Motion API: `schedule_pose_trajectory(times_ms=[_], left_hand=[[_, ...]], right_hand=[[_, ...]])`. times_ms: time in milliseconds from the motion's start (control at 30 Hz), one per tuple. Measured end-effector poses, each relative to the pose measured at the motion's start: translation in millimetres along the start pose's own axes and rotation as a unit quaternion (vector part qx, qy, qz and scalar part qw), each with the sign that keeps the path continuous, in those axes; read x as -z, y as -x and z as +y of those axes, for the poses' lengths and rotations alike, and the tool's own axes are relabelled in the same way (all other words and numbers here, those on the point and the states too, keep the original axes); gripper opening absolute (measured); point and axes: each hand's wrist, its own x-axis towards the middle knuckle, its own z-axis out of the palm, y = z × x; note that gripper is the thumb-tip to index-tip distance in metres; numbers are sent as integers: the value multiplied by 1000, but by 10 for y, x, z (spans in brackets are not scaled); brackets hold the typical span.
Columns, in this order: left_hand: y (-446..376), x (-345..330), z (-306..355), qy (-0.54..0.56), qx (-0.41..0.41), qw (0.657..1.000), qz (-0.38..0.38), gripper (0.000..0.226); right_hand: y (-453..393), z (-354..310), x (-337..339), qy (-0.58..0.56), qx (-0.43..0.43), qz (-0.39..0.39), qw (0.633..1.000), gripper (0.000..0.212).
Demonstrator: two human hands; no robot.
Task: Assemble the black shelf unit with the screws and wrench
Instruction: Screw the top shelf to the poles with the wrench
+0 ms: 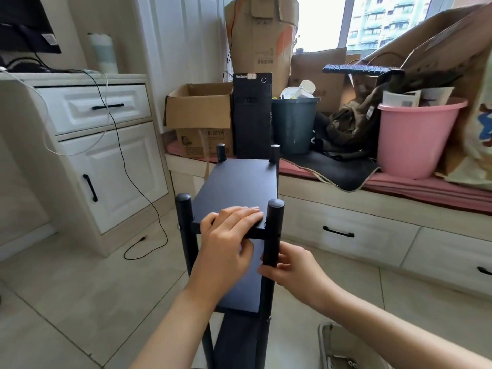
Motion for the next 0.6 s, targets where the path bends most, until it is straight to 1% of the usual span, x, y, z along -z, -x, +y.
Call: schedule_pose_trajectory(times_ms=[33,67,100,133,167,200,233,267,300,333,367,400,467,533,600], left_hand=[[6,28,32,21,15,1000,0,50],[24,59,93,60,45,997,17,49],[56,89,180,112,92,988,53,47],[99,114,283,172,152,968,104,44],[139,136,401,227,223,936,154,38],[160,144,512,274,300,893,195,31],[169,138,598,321,378,839,224,21],[152,118,650,371,453,776,236,14],[120,84,668,424,521,705,227,12],[76,46,659,477,570,637,205,14],[33,8,630,514,595,591,182,23],[-6,-28,595,536,603,568,167,32],[-86,-89,533,566,591,552,160,40],[-145,-174,481,588,564,554,171,38],[-161,-253,451,593,530,576,189,34]], right_hand=[[10,-3,5,9,3,0,1000,43],[24,-4,9,15,3,-1,1000,40],[39,-4,7,17,0,-1,1000,38],[52,-5,1,15,-3,-1,1000,36],[65,-3,-6,9,-7,1,1000,34],[73,2,-13,2,-11,4,1000,32],[78,8,-21,-2,-13,8,1000,30],[82,12,-30,-2,-14,14,1000,27],[91,16,-38,0,-14,18,1000,24],[98,22,-49,3,-13,23,1000,23],[110,35,-58,6,-12,29,999,22],[123,50,-70,9,-10,34,999,21],[153,68,-91,17,1,43,999,20],[166,72,-95,25,10,46,999,20],[171,79,-92,35,17,39,998,21]])
